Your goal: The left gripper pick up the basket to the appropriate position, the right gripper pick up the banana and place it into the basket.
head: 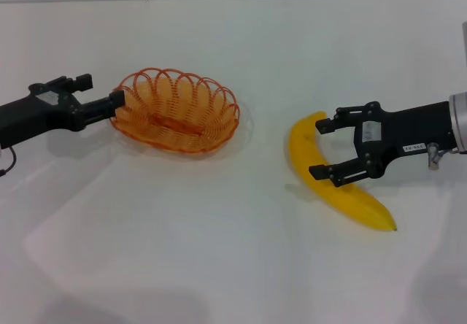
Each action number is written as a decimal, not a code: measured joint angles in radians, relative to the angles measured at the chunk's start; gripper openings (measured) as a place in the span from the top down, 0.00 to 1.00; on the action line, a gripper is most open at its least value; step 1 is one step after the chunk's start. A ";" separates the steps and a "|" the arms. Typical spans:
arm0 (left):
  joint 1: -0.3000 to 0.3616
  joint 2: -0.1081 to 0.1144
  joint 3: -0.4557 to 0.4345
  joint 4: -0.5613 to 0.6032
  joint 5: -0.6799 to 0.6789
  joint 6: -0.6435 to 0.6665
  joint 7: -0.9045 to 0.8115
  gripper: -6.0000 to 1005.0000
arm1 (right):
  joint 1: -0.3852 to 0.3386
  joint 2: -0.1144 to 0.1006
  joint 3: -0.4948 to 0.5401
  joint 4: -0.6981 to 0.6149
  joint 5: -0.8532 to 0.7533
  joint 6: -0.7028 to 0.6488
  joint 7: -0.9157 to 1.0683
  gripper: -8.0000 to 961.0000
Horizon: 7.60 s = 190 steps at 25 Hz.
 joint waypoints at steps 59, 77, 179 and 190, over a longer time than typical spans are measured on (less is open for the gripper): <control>0.123 -0.003 0.000 -0.024 -0.157 0.162 0.361 0.12 | -0.132 0.003 -0.620 -0.437 -0.098 0.146 0.768 0.10; 0.123 -0.003 0.000 -0.024 -0.158 0.162 0.361 0.12 | -0.109 0.000 -0.610 -0.385 -0.100 0.153 0.775 0.16; 0.115 -0.001 -0.003 -0.066 -0.165 0.171 0.387 0.12 | -0.067 -0.003 -0.489 -0.201 0.458 0.212 0.216 0.13; 0.116 -0.001 -0.009 -0.066 -0.165 0.171 0.389 0.12 | -0.092 -0.010 -0.318 0.019 0.457 0.141 0.017 0.13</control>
